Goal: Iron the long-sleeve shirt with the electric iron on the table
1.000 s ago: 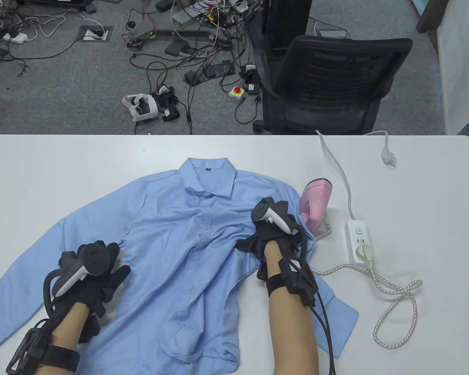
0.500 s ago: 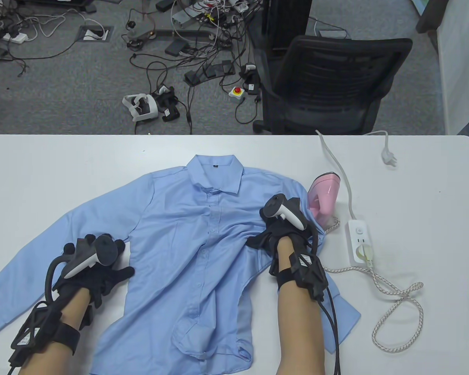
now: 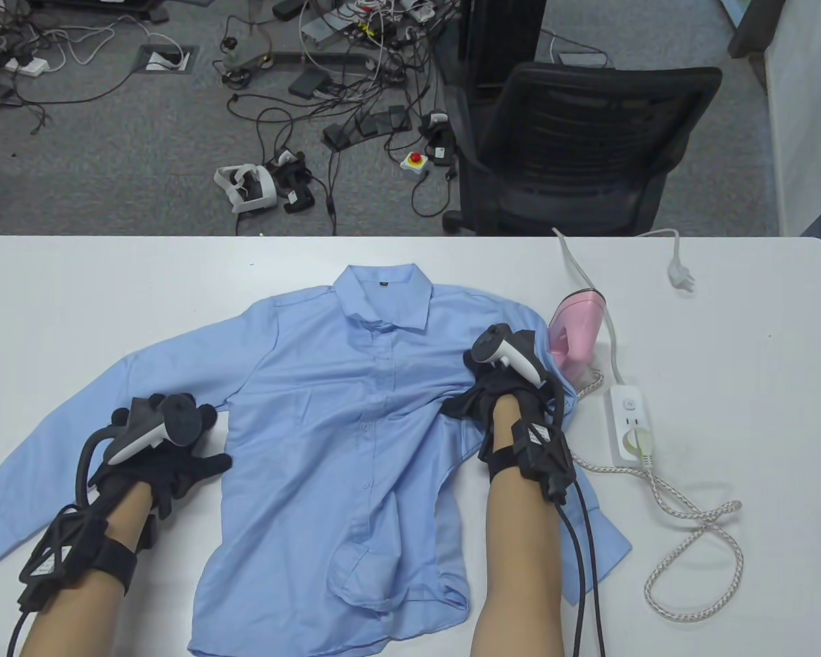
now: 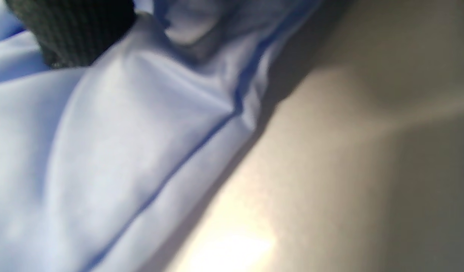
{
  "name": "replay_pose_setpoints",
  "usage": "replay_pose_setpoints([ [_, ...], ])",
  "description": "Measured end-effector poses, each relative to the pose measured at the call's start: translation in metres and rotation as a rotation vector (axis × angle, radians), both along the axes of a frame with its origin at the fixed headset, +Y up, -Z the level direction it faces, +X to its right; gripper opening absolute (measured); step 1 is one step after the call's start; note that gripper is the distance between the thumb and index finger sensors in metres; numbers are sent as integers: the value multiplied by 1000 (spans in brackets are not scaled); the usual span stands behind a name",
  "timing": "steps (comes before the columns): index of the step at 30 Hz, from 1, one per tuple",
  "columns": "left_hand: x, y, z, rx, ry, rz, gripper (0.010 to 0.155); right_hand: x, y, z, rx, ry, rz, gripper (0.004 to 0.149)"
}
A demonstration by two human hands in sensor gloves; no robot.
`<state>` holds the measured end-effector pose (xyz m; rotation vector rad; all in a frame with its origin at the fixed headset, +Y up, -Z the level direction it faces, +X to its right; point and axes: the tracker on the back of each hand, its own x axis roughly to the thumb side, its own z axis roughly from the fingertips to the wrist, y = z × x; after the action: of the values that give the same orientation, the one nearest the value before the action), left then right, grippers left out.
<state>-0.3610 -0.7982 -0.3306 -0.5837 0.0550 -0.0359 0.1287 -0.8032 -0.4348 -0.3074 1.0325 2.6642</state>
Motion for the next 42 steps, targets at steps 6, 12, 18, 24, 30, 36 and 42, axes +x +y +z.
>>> replay_pose_setpoints([
  [6, -2, 3, -19, -2, -10, -23, 84, -4, 4, -3, 64, 6, 54, 92],
  [12, -2, 21, -3, 6, -16, 19, 82, -28, 36, 19, 282, 79, 43, 85],
  [18, 24, 36, 54, 121, -143, -22, 80, -44, 93, 88, 358, 188, 5, 84],
  [24, 57, 13, 84, -15, -257, 36, 87, -54, 55, 156, 311, 312, 94, 91],
  [30, 52, 5, 88, -57, -244, -59, 91, -24, 34, 190, 294, 322, 315, 92],
  [36, 25, 5, 86, -96, -229, -81, 92, 11, 24, 213, 280, 320, 367, 97],
  [42, 20, 3, 89, -114, -233, -59, 95, 25, 28, 213, 212, 400, 430, 99],
])
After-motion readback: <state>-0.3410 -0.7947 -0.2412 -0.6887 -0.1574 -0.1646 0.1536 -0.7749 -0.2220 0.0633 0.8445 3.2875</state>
